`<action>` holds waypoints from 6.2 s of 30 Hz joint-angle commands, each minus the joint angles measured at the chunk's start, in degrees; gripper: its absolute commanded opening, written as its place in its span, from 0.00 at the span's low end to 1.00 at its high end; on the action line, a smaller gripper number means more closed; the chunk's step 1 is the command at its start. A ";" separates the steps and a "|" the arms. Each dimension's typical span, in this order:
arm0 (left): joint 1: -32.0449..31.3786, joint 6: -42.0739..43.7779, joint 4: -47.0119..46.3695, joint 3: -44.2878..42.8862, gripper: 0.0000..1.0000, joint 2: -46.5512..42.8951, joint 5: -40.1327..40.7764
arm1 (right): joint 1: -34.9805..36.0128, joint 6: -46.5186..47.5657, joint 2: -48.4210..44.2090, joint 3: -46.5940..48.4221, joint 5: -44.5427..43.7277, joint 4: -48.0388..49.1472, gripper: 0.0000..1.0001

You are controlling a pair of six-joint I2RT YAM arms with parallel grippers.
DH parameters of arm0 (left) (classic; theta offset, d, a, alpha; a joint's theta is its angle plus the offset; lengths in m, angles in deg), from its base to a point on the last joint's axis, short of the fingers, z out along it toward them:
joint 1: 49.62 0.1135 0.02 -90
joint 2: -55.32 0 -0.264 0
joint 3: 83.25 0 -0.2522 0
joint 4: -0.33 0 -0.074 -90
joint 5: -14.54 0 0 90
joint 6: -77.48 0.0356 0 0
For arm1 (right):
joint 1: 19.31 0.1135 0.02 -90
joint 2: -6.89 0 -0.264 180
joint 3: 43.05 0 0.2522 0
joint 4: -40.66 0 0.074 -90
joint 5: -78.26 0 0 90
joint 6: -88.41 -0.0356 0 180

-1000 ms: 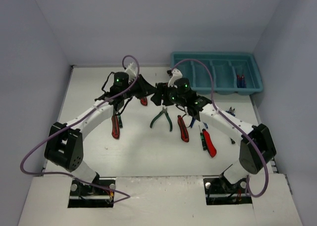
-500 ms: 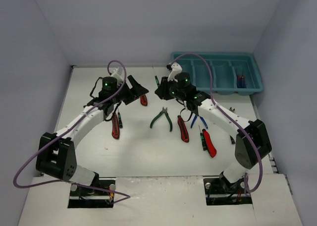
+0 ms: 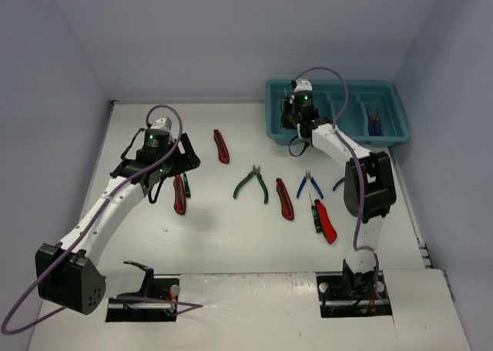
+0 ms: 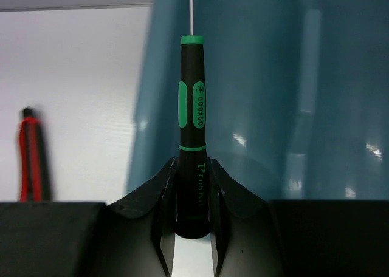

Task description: Sort the tools into containers

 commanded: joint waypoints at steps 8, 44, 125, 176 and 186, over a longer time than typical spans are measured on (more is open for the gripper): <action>-0.74 0.34 4.00 4.06 0.72 3.29 3.59 | -2.25 0.56 7.99 10.52 -5.86 1.83 0.51; 0.82 1.15 0.46 -7.88 0.37 28.65 10.96 | 0.79 -3.80 -30.69 -22.20 0.29 1.57 0.61; -5.45 3.91 -5.32 -6.28 0.72 1.24 1.01 | 4.89 2.37 -11.66 -5.16 -3.24 0.69 0.00; -5.63 15.39 14.66 -9.95 0.72 -4.35 4.52 | 0.47 -11.48 -33.00 -41.52 1.87 -31.66 0.48; -5.63 14.40 14.63 -9.43 0.72 -5.91 4.80 | 0.18 -11.77 -28.09 -41.56 0.61 -31.50 0.45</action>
